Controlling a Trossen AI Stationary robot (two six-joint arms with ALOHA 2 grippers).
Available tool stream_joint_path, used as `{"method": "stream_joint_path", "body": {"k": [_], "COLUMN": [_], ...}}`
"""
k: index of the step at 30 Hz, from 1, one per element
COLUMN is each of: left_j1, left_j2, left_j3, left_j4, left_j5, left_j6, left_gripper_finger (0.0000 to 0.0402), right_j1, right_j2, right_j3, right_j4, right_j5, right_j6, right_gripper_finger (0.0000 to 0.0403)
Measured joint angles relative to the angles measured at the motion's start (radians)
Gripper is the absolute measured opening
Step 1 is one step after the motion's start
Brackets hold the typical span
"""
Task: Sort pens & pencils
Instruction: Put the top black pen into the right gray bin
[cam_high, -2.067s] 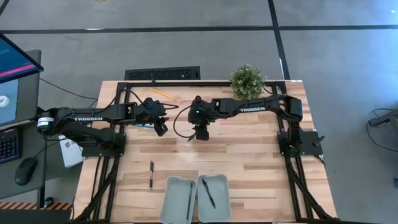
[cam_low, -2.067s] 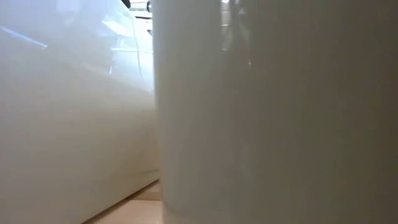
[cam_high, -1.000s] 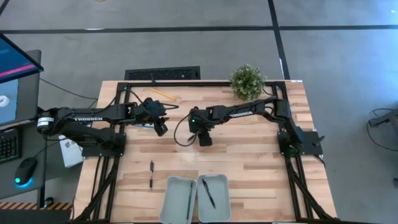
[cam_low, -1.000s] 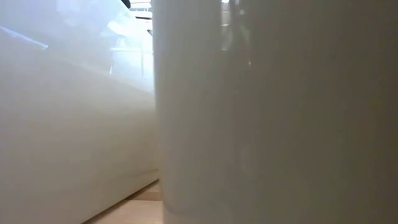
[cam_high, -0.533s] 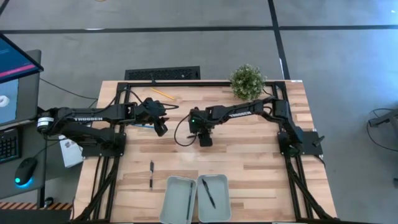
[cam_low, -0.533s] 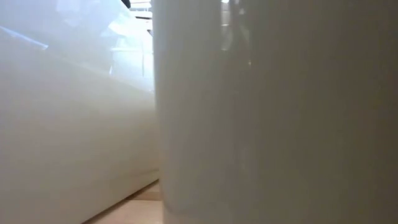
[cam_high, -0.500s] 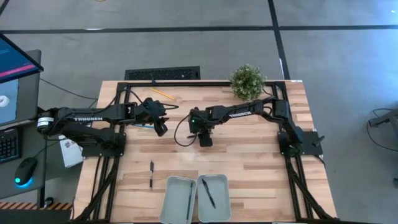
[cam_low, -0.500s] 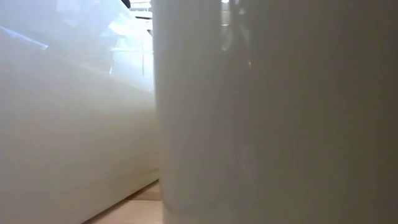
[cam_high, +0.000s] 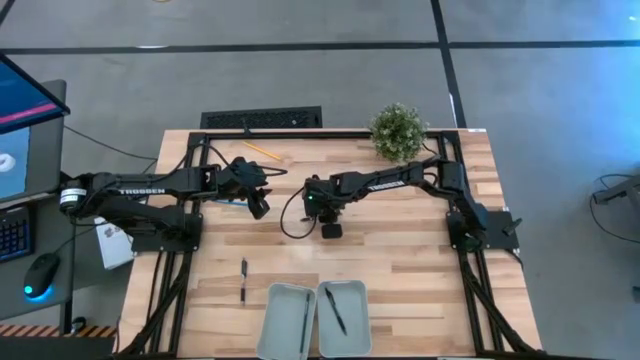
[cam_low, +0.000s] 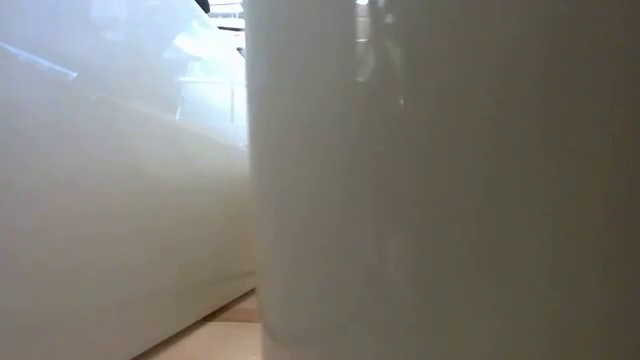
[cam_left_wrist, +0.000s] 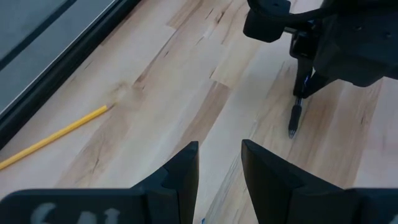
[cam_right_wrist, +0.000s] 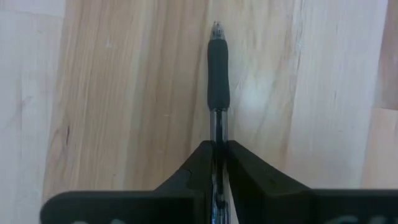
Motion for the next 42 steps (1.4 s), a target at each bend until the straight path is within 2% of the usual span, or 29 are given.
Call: {"method": "stream_joint_path", "body": {"k": [14,23,30,33,37,42], "left_j1": [0.0,0.0,0.0,0.0,0.001,0.0], "left_j2": [0.0,0.0,0.0,0.0,0.0,0.0], "left_j3": [0.0,0.0,0.0,0.0,0.0,0.0], "left_j4": [0.0,0.0,-0.025,-0.078,-0.149,-0.176], "left_j5": [0.0,0.0,-0.001,-0.038,-0.101,-0.104], "left_j6": [-0.001,-0.001,0.017,0.032,-0.005,-0.049], "left_gripper_finger": [0.0112,0.0112,0.0112,0.0112,0.0112,0.0112], "right_j1": [0.0,-0.002,0.0,0.006,0.018,0.046], "right_j2": [0.0,0.011,0.008,0.008,0.006,0.006], "right_j3": [0.002,0.122,0.244,0.301,0.375,0.452], "right_j4": [0.001,-0.047,-0.187,-0.285,-0.414,-0.535], "right_j5": [0.0,0.011,0.004,0.004,0.001,0.001], "right_j6": [0.009,0.06,0.06,0.052,0.046,0.012], "right_gripper_finger": [0.0063,0.0063,0.0063,0.0063,0.0063,0.0063]}}
